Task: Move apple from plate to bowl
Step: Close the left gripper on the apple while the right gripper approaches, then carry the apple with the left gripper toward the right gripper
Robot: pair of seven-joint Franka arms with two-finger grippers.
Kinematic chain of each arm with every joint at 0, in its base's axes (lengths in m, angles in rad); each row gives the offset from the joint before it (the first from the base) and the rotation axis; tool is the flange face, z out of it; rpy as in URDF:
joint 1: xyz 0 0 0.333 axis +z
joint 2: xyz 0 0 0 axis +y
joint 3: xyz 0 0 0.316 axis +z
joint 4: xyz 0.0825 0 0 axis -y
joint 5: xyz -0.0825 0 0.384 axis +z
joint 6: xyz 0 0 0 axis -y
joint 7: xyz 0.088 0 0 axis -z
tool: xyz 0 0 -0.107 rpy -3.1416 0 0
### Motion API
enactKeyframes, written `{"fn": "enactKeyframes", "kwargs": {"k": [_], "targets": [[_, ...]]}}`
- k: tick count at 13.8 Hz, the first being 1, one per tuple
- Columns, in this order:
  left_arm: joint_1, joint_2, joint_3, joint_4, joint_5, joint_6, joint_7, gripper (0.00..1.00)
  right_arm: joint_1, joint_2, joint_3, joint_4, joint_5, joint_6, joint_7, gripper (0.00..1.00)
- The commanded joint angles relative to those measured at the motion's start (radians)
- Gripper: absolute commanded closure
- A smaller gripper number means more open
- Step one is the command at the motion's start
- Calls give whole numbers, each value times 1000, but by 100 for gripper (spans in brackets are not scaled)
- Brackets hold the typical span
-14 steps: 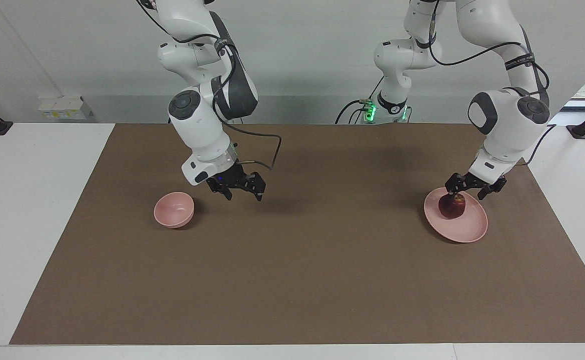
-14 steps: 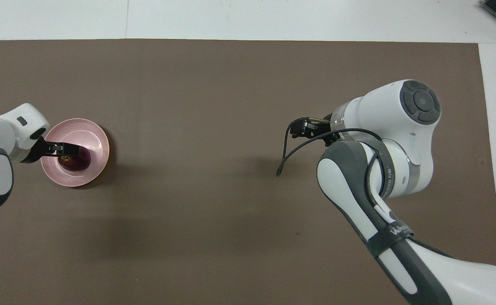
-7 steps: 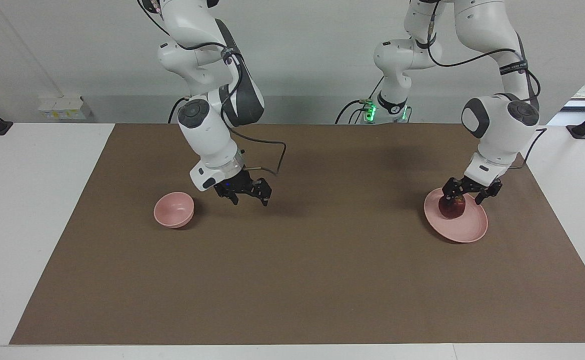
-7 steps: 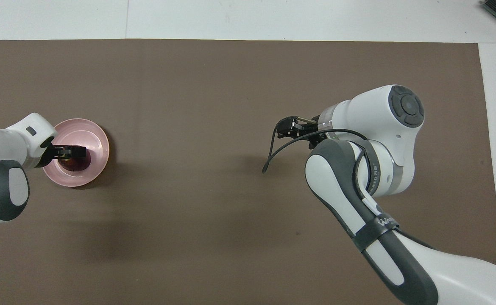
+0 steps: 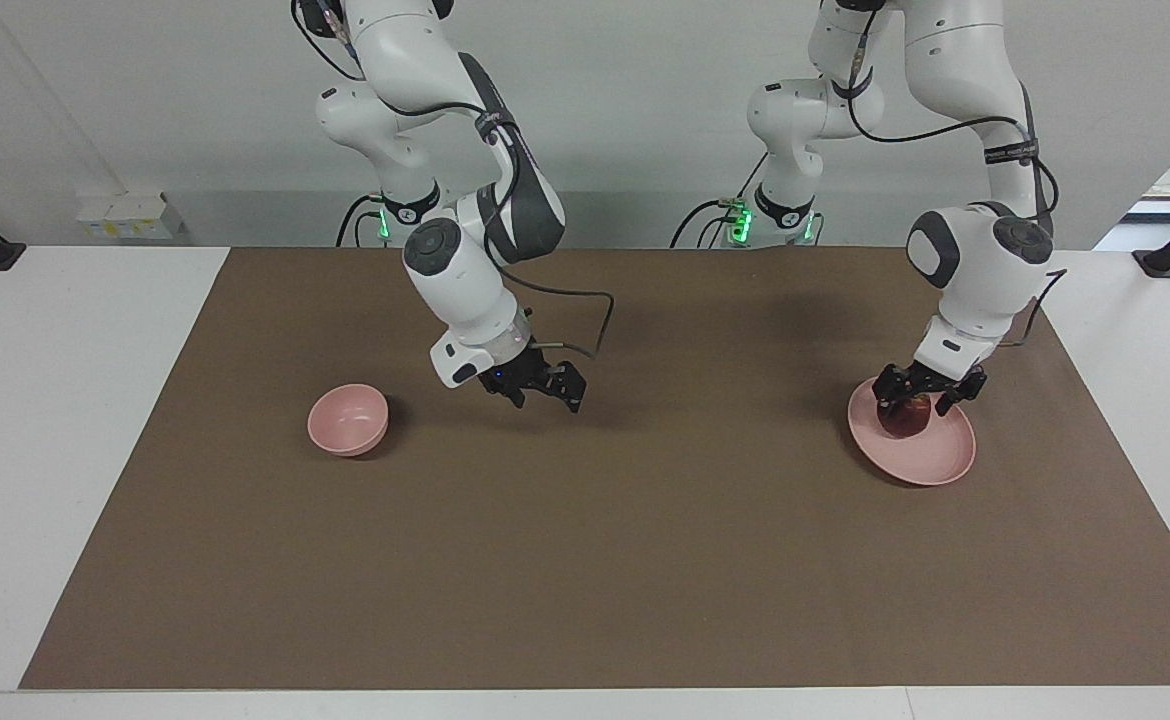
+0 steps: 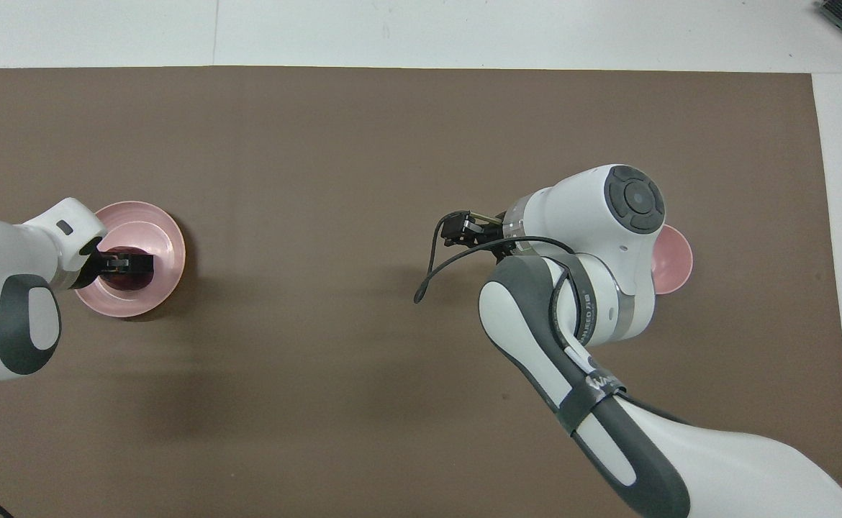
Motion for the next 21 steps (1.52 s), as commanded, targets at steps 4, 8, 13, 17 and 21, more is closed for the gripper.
{"fn": "enactKeyframes", "kwargs": {"k": [4, 8, 13, 17, 21], "targets": [[-8, -8, 1, -10, -12, 8, 14, 100, -3, -8, 0, -15, 200, 39, 13, 0], [-21, -96, -15, 37, -11, -117, 10, 100, 6, -25, 0, 19, 381, 65, 35, 0], [-167, -150, -21, 71, -148, -193, -30, 100, 6, -79, 0, 76, 392, 63, 249, 0], [-307, -131, -24, 114, -337, -116, -141, 100, 12, -100, 3, 110, 429, 60, 605, 0], [-469, -52, -65, 126, -428, 227, -353, 100, 29, -99, 8, 96, 443, 27, 797, 0]]}}
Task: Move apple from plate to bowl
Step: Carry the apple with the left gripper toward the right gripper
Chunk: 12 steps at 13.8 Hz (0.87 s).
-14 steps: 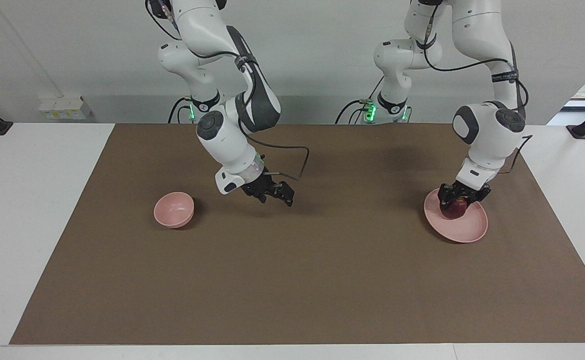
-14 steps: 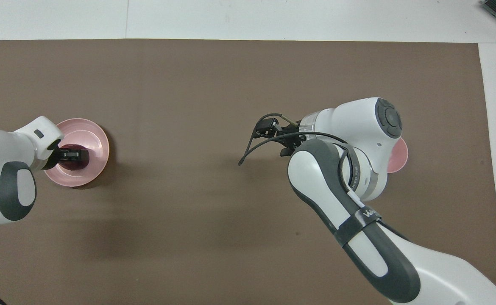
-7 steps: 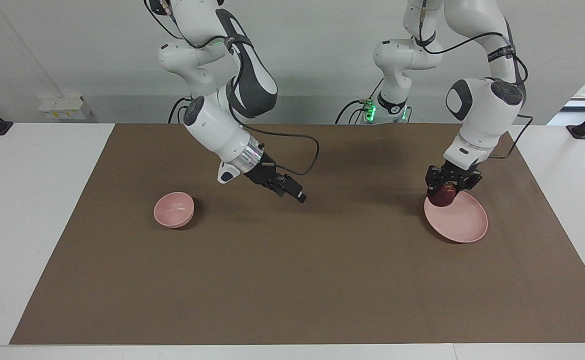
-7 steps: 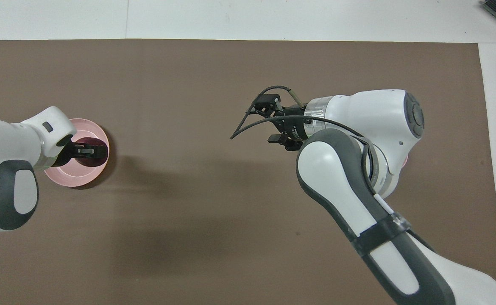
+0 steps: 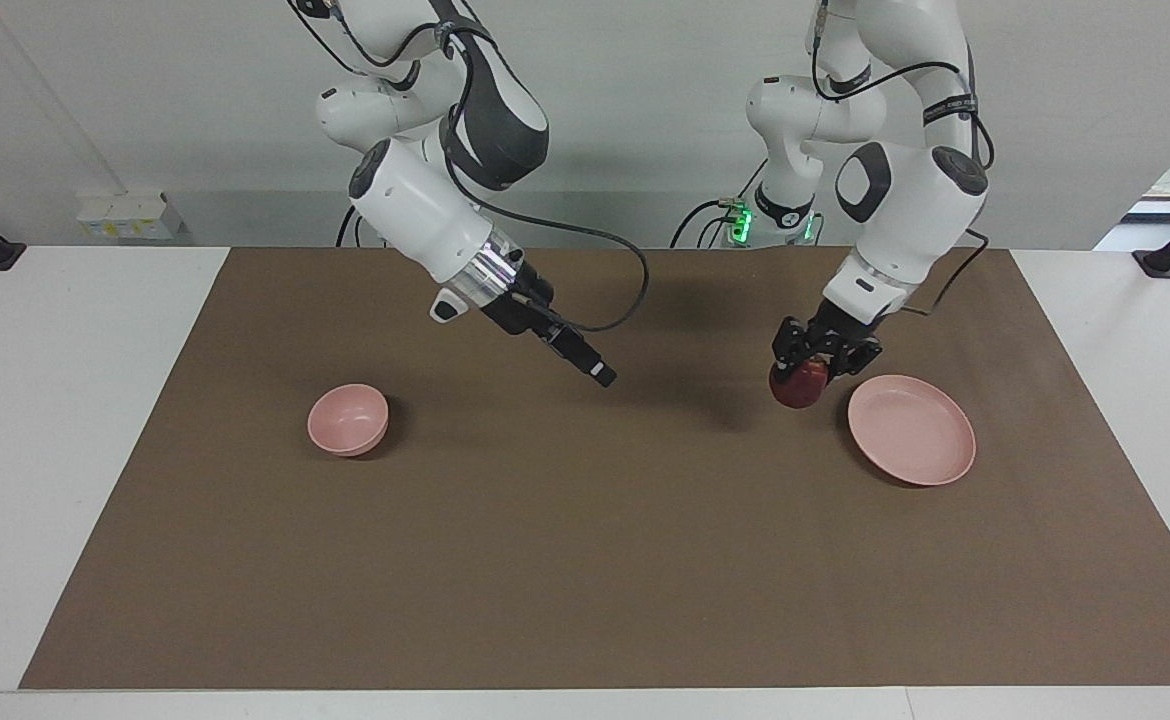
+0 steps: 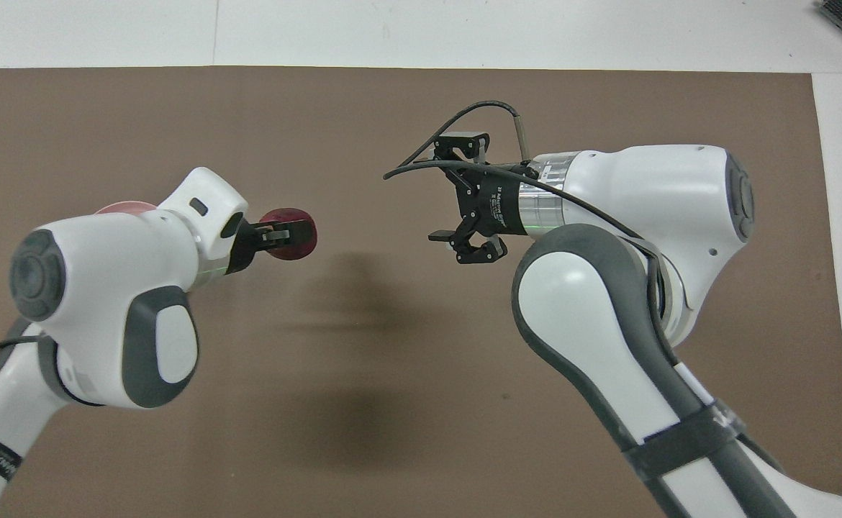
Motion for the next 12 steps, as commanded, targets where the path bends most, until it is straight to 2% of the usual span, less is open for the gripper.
{"fn": "enactKeyframes", "kwargs": {"k": [1, 3, 6, 12], "targets": [[-53, 62, -24, 57, -48, 136, -88, 100, 4, 15, 4, -16, 61, -9, 66, 0], [-50, 106, -62, 130, -127, 138, -88, 100, 2, 36, 4, -18, 137, -13, 57, 0], [-47, 114, -118, 140, -153, 149, -88, 100, -25, 24, 2, -44, 138, -73, -12, 0], [-45, 120, -156, 178, -181, 135, -76, 100, -59, 44, 4, -44, 189, -85, -107, 0]]}}
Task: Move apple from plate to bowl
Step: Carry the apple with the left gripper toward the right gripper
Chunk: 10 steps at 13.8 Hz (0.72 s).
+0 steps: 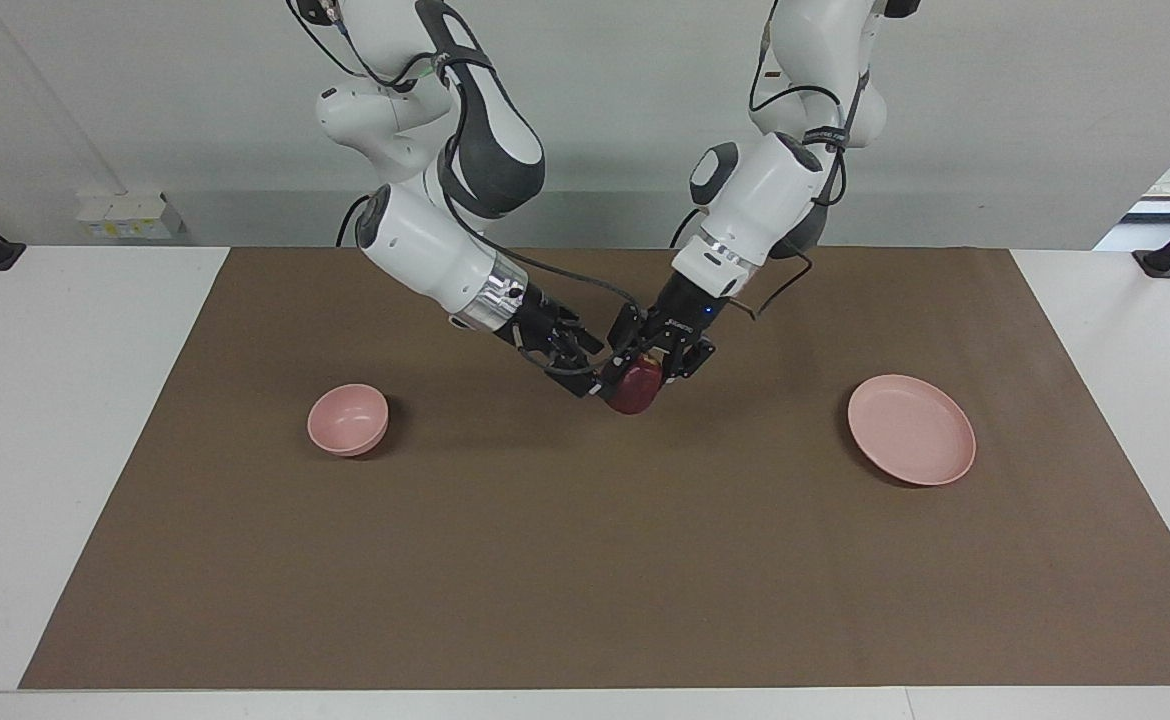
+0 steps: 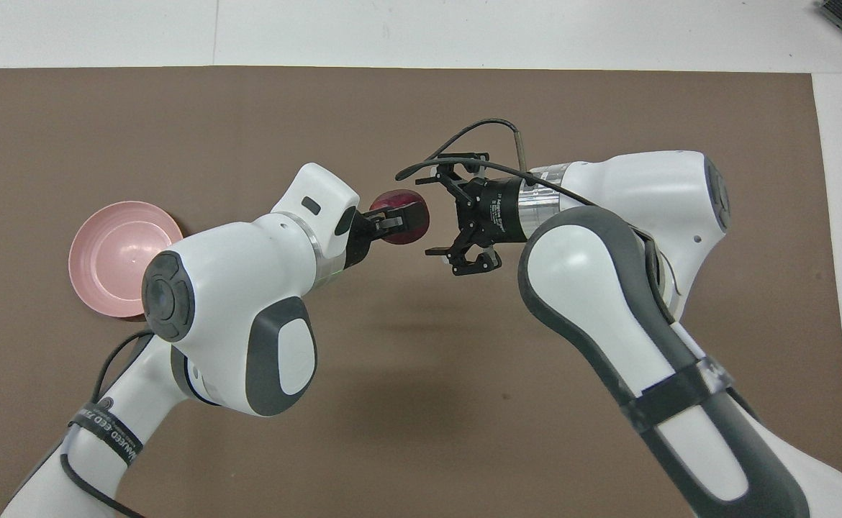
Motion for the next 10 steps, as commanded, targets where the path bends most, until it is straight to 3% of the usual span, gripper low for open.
{"fn": "enactKeyframes", "kwargs": {"k": [1, 7, 8, 9, 10], "targets": [[1, 7, -12, 26, -22, -3, 9, 100, -23, 2, 6, -12, 62, -26, -80, 0], [1, 7, -49, 37, -52, 0, 9, 100, -20, 2, 6, -6, 66, -43, -116, 0], [1, 4, -59, 37, -58, 0, 9, 100, -20, 2, 6, -6, 65, -43, -117, 5], [3, 1, -67, 42, -68, 2, 8, 100, -17, 2, 6, -7, 66, -44, -125, 68], [4, 1, -69, 48, -74, 2, 8, 100, -17, 2, 6, -6, 66, -47, -128, 100]]}}
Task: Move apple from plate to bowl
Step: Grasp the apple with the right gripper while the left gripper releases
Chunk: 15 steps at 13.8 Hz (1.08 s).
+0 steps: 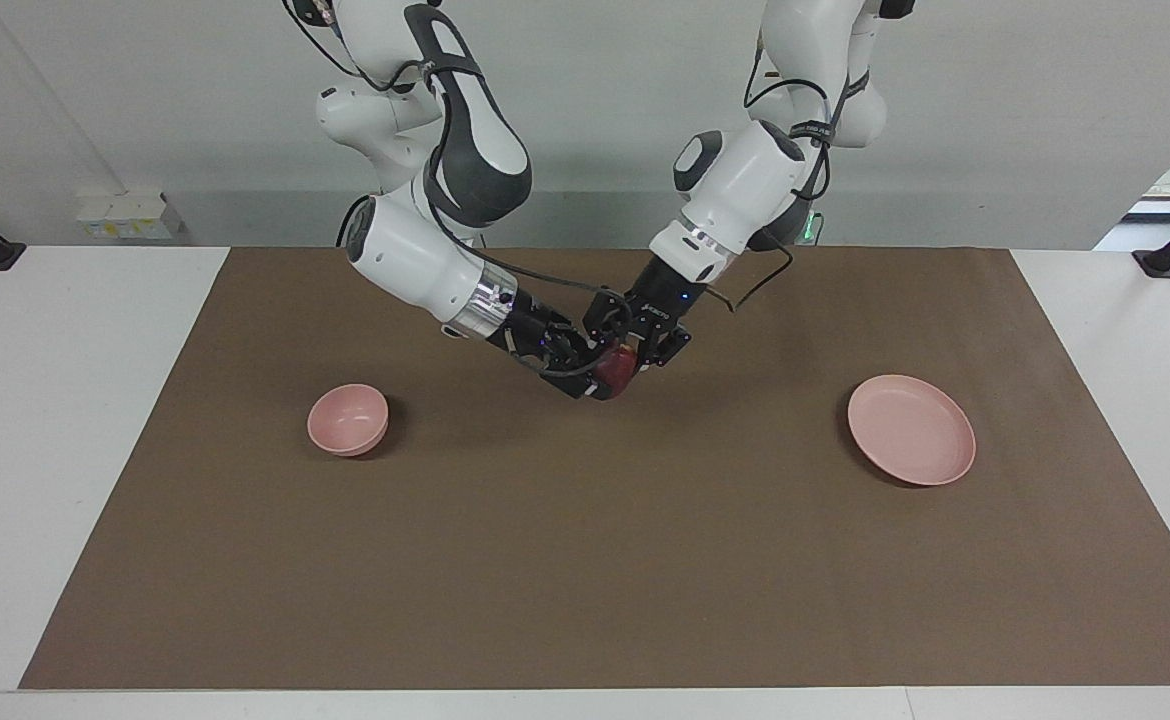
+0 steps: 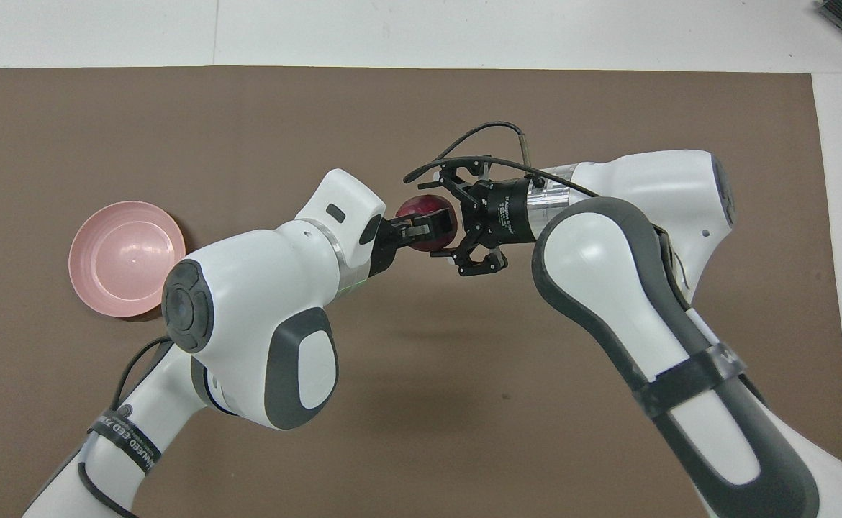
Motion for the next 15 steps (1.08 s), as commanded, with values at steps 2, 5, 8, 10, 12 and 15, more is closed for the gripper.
{"fn": "enactKeyframes", "kwargs": {"k": [2, 5, 8, 10, 12, 15], "targets": [[7, -15, -15, 23, -33, 2, 8, 100, -12, -2, 3, 1, 31, -33, -49, 100], [9, -26, -13, 22, -40, -4, 4, 88, -25, -2, 3, 5, 31, -52, -63, 100], [10, -32, -12, 22, -36, -9, -6, 0, -56, -11, 0, 10, 16, -97, -75, 100], [15, -30, -7, 23, -27, -9, -8, 0, -65, -16, -8, 10, 14, -125, -97, 100], [30, -27, -2, 28, -24, -13, -6, 0, -76, -27, -10, 10, 2, -133, -104, 100], [71, -47, 4, 22, -5, -215, 6, 0, -94, -40, -11, 10, -68, -167, -106, 100]]}}
